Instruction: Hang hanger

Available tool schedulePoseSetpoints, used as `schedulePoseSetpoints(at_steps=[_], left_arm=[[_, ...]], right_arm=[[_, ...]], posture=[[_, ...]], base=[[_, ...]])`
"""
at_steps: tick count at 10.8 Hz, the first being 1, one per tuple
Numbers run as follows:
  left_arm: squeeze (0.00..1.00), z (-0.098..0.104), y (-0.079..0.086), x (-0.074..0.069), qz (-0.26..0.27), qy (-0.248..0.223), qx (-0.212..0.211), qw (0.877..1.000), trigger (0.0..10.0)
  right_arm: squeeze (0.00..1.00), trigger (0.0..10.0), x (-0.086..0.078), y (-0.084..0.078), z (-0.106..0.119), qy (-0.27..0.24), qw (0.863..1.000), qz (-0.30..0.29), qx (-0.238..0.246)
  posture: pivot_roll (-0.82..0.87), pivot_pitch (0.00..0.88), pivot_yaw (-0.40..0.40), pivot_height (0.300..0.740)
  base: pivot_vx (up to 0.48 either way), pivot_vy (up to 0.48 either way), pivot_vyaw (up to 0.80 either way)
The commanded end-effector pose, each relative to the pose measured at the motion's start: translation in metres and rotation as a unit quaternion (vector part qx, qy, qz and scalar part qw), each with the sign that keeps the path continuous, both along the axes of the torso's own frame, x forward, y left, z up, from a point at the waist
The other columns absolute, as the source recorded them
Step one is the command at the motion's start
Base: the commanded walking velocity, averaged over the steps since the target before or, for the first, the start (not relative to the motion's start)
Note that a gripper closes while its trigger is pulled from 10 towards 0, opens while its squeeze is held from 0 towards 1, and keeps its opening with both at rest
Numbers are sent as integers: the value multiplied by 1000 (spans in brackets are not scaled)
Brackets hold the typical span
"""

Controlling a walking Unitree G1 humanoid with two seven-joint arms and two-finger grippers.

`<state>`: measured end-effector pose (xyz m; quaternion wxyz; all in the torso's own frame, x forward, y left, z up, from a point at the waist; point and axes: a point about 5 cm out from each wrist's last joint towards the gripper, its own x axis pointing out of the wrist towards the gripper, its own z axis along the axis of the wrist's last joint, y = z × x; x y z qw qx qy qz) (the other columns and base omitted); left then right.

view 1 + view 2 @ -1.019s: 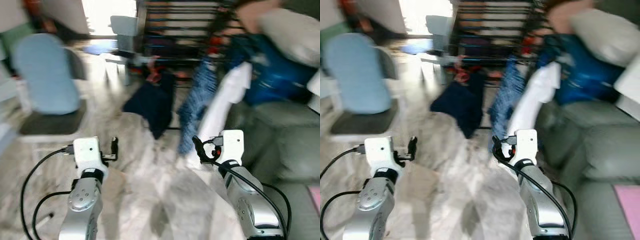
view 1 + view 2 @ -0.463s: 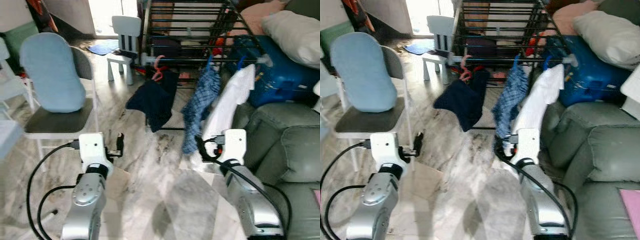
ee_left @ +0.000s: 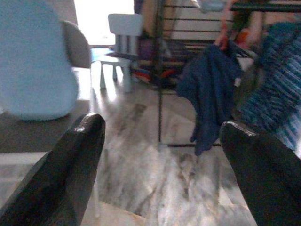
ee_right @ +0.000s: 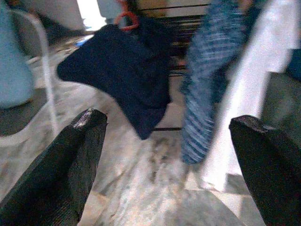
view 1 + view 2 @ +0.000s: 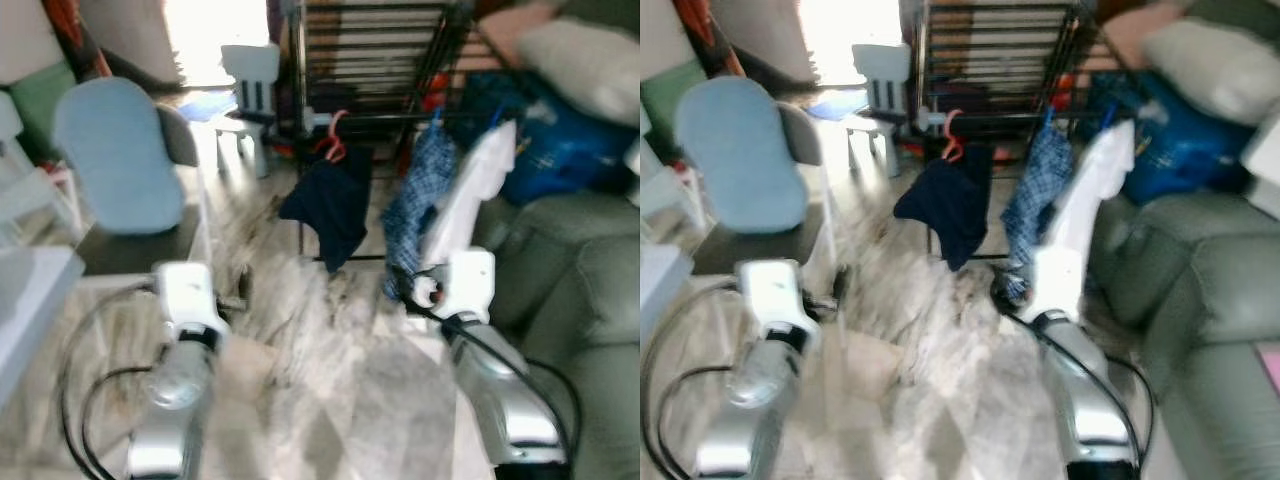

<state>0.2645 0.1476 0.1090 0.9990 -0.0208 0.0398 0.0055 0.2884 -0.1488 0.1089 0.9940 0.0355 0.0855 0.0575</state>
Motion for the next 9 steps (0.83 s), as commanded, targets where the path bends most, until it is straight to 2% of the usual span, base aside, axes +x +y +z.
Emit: schedulePoseSetpoints(at_steps=[1,4,9], left_arm=[[0,6,4,2,4,-14,12,1000,10000],[0,10,-4,0,-37,-28,-12,999,10000],[0,11,-7,0,-44,-36,-19,998,10000]], right_arm=[[0,10000,1,5,3,-7,1000,4,7],[0,10000,1,4,4,-10,1000,1,6],[0,10000,6,6,6,-14,1000,7,-4]], posture=[[-79,0,10,740],[-79,0,11,740],[-75,0,-3,740]], base=[[0,0,0],[0,0,0],[0,0,0]])
